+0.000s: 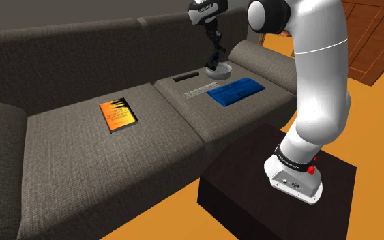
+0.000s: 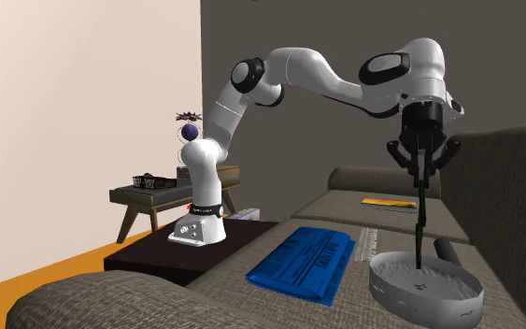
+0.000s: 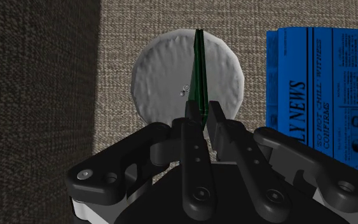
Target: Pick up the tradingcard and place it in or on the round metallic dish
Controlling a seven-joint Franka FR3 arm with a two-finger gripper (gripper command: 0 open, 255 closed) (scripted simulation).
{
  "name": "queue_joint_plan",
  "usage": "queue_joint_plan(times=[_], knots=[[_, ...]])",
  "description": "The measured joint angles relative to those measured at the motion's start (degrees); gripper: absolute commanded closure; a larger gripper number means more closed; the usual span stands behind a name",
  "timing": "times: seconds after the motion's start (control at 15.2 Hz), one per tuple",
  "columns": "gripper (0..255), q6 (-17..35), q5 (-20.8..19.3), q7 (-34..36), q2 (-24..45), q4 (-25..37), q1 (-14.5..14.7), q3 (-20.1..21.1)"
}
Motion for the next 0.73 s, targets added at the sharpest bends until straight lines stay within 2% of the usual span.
queue_joint_plan(times=[0.53,0.59,0.73], knots=[[255,1.3,-0.2,0.7,0.0,-1.2,0.2,-0.1],[0,1.4,-0.2,0.7,0.1,-1.1,0.1,-0.1],[0,1.5,-0.1,0.7,0.3,-1.3,0.1,0.0]])
